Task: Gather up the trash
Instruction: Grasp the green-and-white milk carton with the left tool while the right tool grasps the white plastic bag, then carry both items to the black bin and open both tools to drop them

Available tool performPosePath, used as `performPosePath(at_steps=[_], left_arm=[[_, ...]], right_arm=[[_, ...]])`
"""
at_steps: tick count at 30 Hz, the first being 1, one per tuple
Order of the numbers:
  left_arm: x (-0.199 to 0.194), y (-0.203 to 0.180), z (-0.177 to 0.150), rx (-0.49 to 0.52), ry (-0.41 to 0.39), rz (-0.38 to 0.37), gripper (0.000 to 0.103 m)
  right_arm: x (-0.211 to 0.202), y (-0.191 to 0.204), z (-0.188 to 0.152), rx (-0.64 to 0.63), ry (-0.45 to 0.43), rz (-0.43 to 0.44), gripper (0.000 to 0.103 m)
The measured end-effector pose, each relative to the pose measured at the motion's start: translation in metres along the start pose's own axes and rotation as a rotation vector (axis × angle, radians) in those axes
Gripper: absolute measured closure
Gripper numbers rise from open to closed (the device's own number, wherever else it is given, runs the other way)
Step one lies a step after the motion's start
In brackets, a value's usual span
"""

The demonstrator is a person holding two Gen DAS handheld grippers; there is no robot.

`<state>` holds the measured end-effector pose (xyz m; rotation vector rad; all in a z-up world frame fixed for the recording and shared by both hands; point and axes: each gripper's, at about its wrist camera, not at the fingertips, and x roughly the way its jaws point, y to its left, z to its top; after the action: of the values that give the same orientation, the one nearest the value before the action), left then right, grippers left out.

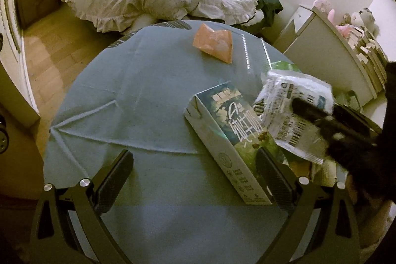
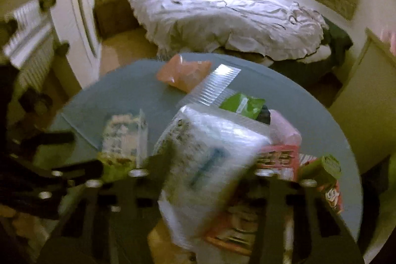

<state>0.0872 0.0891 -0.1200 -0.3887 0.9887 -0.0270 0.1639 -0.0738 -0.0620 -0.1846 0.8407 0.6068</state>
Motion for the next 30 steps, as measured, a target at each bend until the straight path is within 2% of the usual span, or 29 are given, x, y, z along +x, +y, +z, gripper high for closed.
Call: performPosePath(at_steps=[1,4,7,12,14,18,21,23,24,28,30], left_arm=[[0.001,-0.001,0.001,-0.002,0.001,-0.004,0.005],[0.003,-0.005,0.004,-0.005,0.007,-0.022,0.005],[0.005,-0.014,0.007,0.0,0.009,-0.033,0.005],[0.012,-0.033,0.018,0.017,0.009,-0.019,0.005],[0.018,-0.042,0.022,0.034,0.017,0.014,0.005],[0.043,-0.046,0.023,0.031,0.088,0.096,0.005],[0.042,-0.039,0.02,0.01,0.05,0.107,0.007],[0.035,-0.032,0.018,-0.003,0.017,0.1,0.026],[0.031,-0.027,0.017,-0.013,0.002,0.078,0.029],[0.021,-0.02,0.016,-0.004,-0.03,0.073,0.042],[0.011,-0.018,0.015,-0.007,-0.053,0.053,0.045]], right_arm=[[-0.008,-0.006,-0.001,0.029,-0.022,0.025,0.079],[-0.03,-0.016,-0.003,0.065,-0.068,0.056,0.085],[-0.052,-0.026,-0.009,0.107,-0.117,0.087,0.087],[-0.085,-0.034,-0.025,0.138,-0.175,0.088,0.087],[-0.092,-0.036,-0.031,0.146,-0.185,0.081,0.087],[-0.105,-0.043,-0.043,0.17,-0.199,0.087,0.087],[-0.11,-0.046,-0.05,0.175,-0.202,0.088,0.087],[-0.113,-0.047,-0.056,0.18,-0.207,0.092,0.087],[-0.115,-0.048,-0.058,0.185,-0.211,0.096,0.087],[-0.12,-0.053,-0.067,0.213,-0.226,0.126,0.087],[-0.126,-0.055,-0.069,0.224,-0.244,0.142,0.087]])
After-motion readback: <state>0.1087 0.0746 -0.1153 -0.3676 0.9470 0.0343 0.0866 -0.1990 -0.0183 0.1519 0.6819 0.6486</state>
